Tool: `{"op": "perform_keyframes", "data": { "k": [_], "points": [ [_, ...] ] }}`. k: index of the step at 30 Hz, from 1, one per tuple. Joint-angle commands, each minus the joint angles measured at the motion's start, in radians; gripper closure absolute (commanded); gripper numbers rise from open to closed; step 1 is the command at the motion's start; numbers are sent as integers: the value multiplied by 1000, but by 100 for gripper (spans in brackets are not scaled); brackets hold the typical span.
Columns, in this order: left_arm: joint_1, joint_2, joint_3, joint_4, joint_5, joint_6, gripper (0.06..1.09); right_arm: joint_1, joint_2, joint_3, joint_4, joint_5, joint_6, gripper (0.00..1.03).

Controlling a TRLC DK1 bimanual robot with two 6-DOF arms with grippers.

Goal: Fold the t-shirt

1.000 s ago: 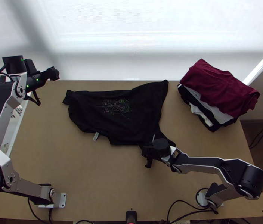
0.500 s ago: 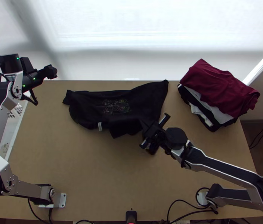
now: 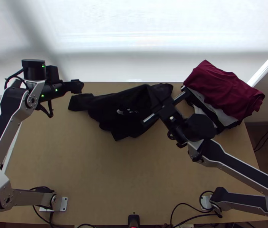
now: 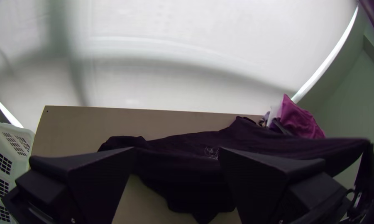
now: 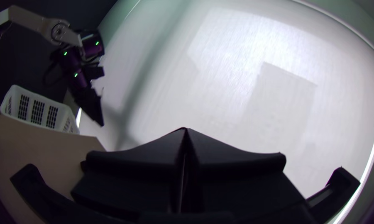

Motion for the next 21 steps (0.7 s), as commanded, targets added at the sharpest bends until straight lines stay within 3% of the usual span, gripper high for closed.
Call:
{"op": "perform_keyframes", "data": {
  "k": [1, 11, 21],
  "points": [
    [-54, -59, -41, -52, -2, 42, 12, -2, -12, 108, 20, 11, -53, 100],
    [-228, -153, -175, -132, -2, 97, 12, -16, 64, 294, 34, 10, -88, 100],
    [-237, -159, -159, -141, -5, 94, 12, -17, 216, 693, 36, 10, -148, 100]
  ]
}}
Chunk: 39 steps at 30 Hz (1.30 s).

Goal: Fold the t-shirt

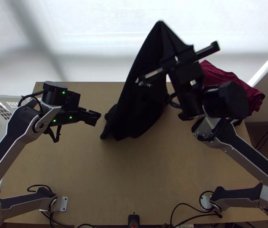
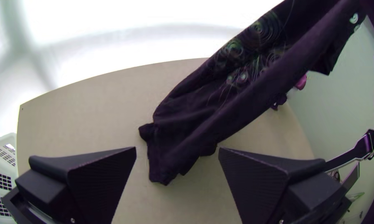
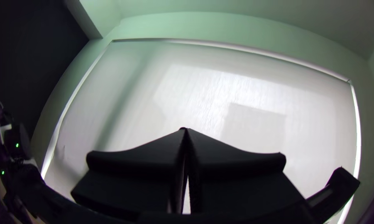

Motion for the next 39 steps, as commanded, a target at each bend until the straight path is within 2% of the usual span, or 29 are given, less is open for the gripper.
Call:
{"op": "perform_keyframes", "data": {
  "k": [1, 9, 17, 24, 27, 31, 39],
  "points": [
    [1, -14, 2, -7, -5, 19, 12, -4, 37, 147, 30, 7, -48, 100],
    [-52, -14, -10, -38, -4, 13, 12, -1, 105, 325, 19, 2, -65, 100],
    [-196, 2, -77, -61, -2, -18, 12, -1, 94, 245, 19, 4, -58, 100],
    [-333, 94, -91, -44, 26, -72, 12, -1, 105, 255, 22, 2, -56, 100],
    [-364, 140, -74, -9, 29, -92, 12, -3, 105, 248, 21, 4, -58, 100],
    [-365, 187, -61, 68, 82, -121, 12, -4, 105, 255, 19, 2, -62, 100],
    [-356, 309, -41, 195, 82, -131, 12, -4, 100, 252, 16, 4, -71, 100]
  ]
}}
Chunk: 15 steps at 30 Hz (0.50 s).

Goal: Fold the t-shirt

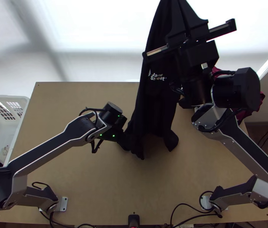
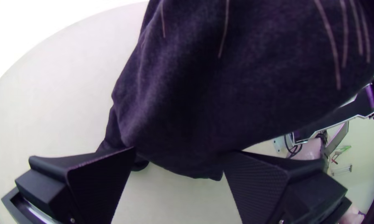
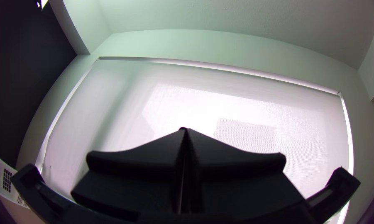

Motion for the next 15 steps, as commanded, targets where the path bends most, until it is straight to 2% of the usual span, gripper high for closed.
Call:
{"op": "perform_keyframes", "data": {
  "k": [1, 7, 8, 9, 10, 11, 12, 15],
  "points": [
    [6, 58, 33, 34, 7, -25, 12, -4, -4, 9, 19, 4, -25, 100],
    [4, 137, 86, 65, 5, -41, 12, -4, -3, 12, 15, 4, -26, 100],
    [9, 153, 88, 79, 7, -52, 18, -3, -1, 14, 16, 4, -26, 100],
    [13, 165, 91, 82, 5, -55, 33, -3, -1, 14, 16, 4, -26, 100],
    [19, 173, 89, 103, -7, -69, 57, -1, -1, 14, 16, 4, -26, 100],
    [29, 173, 83, 140, -22, -92, 89, -1, -1, 12, 16, 4, -25, 100],
    [41, 173, 83, 155, -19, -97, 105, -1, -1, 10, 16, 4, -25, 100],
    [81, 163, 100, 155, -18, -91, 105, -3, 0, 6, 16, 4, -26, 100]
  ]
}}
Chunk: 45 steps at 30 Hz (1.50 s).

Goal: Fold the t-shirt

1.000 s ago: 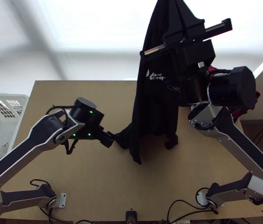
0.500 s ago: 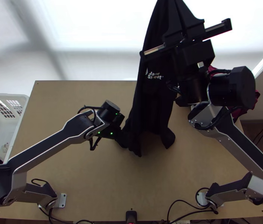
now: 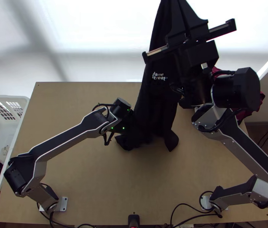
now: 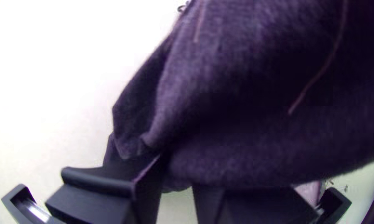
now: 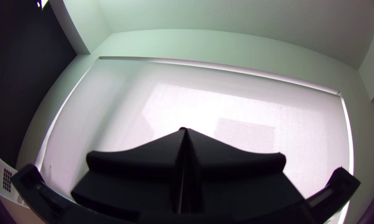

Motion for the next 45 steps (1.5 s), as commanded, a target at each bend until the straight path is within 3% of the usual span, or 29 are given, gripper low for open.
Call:
{"op": "perform_keyframes", "data": {
  "k": [1, 23, 27, 34, 45],
  "points": [
    [59, -12, 36, 13, -10, -16, 105, -4, 2, 4, 17, 4, -26, 100],
    [700, -153, 718, -234, -11, 9, 105, -109, -38, -94, 20, 4, -60, 100],
    [748, -231, 719, -199, -21, 6, 105, -109, -47, -85, 24, 4, -59, 100],
    [768, -414, 698, -188, -123, 9, 105, -86, -72, -74, 24, 9, -56, 100],
    [955, -652, 655, -188, -125, 112, 105, 20, -89, -86, 14, 12, -59, 100]
  ]
}}
